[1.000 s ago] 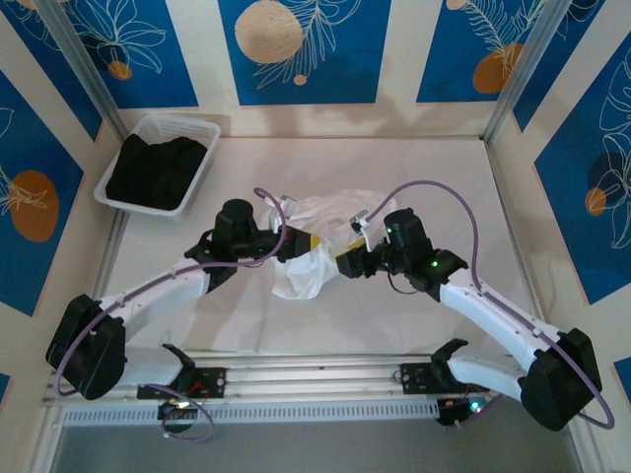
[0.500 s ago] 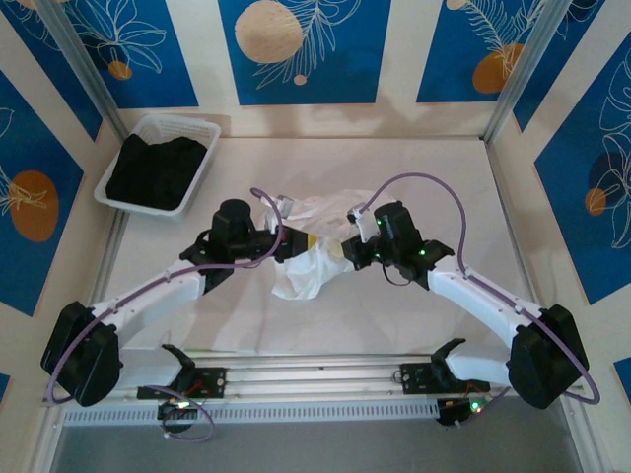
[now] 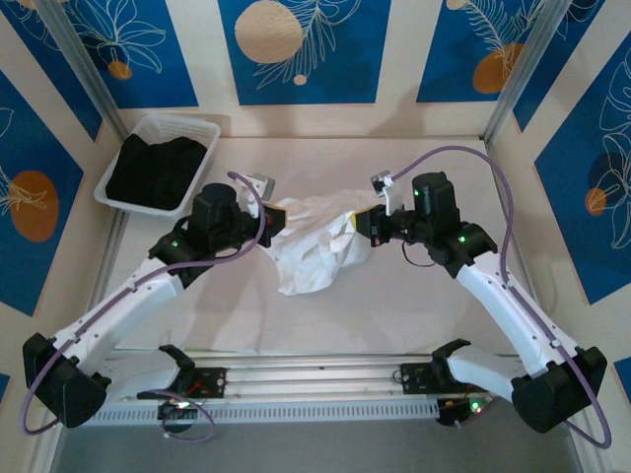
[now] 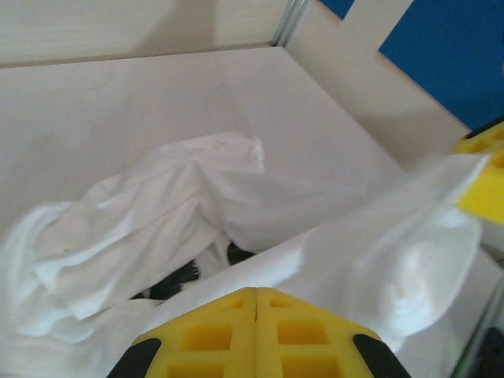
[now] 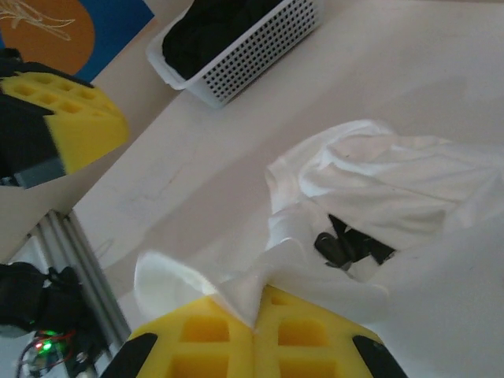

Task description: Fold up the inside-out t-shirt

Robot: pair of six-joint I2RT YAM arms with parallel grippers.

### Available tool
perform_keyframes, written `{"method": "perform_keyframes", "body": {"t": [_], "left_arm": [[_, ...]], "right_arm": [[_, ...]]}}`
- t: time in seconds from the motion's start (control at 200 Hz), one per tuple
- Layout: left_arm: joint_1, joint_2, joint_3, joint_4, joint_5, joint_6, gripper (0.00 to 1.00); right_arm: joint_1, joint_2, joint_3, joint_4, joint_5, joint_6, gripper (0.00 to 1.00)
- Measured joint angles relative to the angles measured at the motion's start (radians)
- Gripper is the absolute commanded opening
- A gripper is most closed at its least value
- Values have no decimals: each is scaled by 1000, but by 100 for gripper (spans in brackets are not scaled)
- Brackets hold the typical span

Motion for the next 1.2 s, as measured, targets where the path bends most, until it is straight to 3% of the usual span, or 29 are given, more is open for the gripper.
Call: {"method": "perform_keyframes", "body": {"t": [0.155,0.255,0.335,0.635,0.845,1.03,1.2], "left_arm": [[-33,9,-3,-32,-26,55,0],[-57,7,-47,32,26,48,24],[-83,9,-78,65,53,42,38],[-319,65,-130,220,-47,27,67],[-365,148,-114,242,-177,31,68],[-367,206,-76,237,-319,31,56],[-360,224,-67,240,-374,30,46]], "right_arm": [[-12,40,6,-9,-94,48,2],[-12,62,6,-6,-119,81,2],[-12,74,6,0,-125,101,2],[-12,104,6,31,-124,180,1],[-7,110,6,44,-124,206,1],[-5,110,6,59,-124,213,1],[-5,110,5,58,-123,213,0]]}}
